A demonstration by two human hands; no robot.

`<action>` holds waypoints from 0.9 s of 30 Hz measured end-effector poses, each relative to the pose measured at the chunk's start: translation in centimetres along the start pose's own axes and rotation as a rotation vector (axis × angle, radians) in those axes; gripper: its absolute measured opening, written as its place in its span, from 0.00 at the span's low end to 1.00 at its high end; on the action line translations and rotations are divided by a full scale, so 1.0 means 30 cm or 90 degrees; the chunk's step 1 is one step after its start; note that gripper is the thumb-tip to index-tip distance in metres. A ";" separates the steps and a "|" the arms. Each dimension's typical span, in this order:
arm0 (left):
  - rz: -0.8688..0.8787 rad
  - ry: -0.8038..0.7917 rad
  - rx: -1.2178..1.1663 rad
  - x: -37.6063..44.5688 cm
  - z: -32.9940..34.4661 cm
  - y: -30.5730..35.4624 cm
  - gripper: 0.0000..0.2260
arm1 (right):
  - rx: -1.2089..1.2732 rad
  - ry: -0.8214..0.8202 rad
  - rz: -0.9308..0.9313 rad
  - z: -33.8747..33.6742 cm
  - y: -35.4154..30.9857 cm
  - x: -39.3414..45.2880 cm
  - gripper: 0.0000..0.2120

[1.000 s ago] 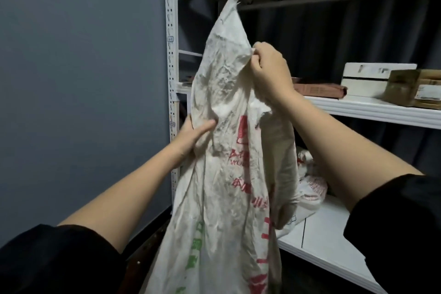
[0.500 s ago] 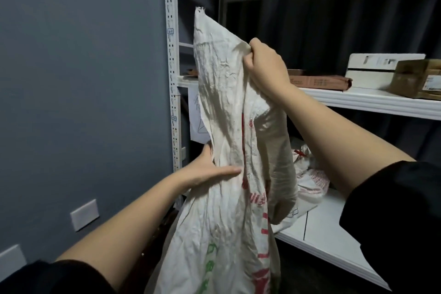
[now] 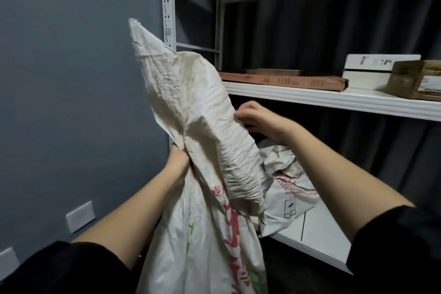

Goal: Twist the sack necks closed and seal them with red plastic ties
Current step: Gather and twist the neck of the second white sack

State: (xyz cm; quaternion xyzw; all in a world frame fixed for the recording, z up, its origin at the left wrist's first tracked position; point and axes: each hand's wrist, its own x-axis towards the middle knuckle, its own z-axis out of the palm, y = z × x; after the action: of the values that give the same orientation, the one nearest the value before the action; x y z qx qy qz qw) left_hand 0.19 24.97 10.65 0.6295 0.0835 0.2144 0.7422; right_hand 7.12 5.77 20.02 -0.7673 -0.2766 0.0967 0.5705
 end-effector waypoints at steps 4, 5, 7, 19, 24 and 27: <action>-0.084 0.011 -0.081 0.001 -0.014 -0.007 0.14 | -0.003 0.017 0.019 0.068 0.066 0.003 0.09; -0.092 0.020 -0.097 0.004 -0.017 -0.013 0.15 | -0.027 0.011 0.008 0.076 0.076 0.005 0.13; -0.101 0.026 -0.113 0.008 -0.021 -0.014 0.15 | -0.088 -0.069 -0.010 0.087 0.084 0.002 0.23; -0.029 0.072 -0.051 0.042 -0.075 -0.004 0.12 | -0.213 0.445 -0.139 -0.023 0.016 0.061 0.05; -0.029 0.154 0.055 0.112 -0.080 -0.061 0.17 | -0.382 0.410 -0.266 -0.047 -0.046 0.011 0.08; -0.106 0.207 -0.020 0.152 -0.072 -0.079 0.14 | -0.361 0.271 -0.367 -0.014 -0.015 -0.009 0.12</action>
State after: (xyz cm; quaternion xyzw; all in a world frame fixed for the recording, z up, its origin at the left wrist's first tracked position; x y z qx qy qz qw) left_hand 3.92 28.57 8.59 0.5657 0.2508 0.2527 0.7438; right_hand 6.94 5.37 20.53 -0.7877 -0.3707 -0.3052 0.3860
